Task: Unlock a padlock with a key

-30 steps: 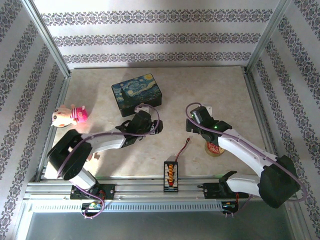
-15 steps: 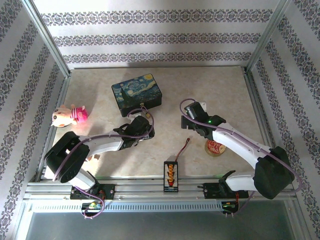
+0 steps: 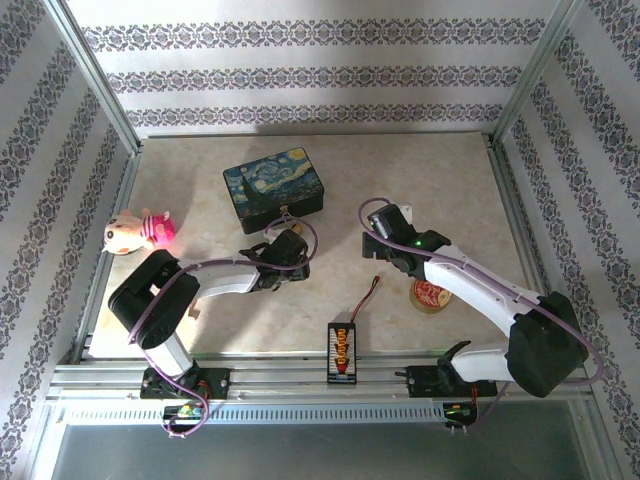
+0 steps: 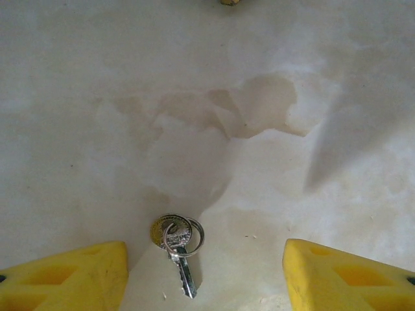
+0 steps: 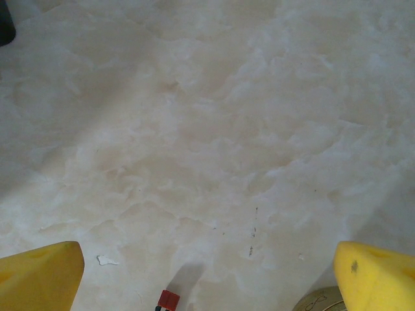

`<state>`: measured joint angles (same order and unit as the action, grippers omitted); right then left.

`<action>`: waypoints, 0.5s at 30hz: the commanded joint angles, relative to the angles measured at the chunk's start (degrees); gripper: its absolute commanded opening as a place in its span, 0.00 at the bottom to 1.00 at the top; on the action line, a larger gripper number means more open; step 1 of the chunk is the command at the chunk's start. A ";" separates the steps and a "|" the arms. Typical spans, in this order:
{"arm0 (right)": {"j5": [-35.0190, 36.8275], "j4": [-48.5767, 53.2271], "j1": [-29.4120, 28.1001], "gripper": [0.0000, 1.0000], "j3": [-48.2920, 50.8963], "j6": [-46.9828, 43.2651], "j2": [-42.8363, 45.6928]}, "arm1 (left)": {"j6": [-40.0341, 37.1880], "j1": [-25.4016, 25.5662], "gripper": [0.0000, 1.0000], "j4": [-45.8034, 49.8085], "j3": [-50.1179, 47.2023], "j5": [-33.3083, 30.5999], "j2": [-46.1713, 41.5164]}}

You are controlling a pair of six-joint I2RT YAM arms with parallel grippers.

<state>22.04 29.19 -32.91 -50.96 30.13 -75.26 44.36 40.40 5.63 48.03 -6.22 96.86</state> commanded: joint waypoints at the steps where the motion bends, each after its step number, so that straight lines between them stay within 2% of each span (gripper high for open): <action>1: 2.02 1.31 -0.71 0.98 -0.76 0.72 0.89 | -3.13 0.81 0.63 -9.88 2.52 10.70 5.59; 15: 0.71 -0.49 -0.91 0.98 -0.53 0.74 -0.48 | -5.42 2.31 0.57 -11.44 5.82 13.51 7.08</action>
<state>22.20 29.04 -32.91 -50.96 30.13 -75.29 40.01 40.51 1.10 52.60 -1.21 101.49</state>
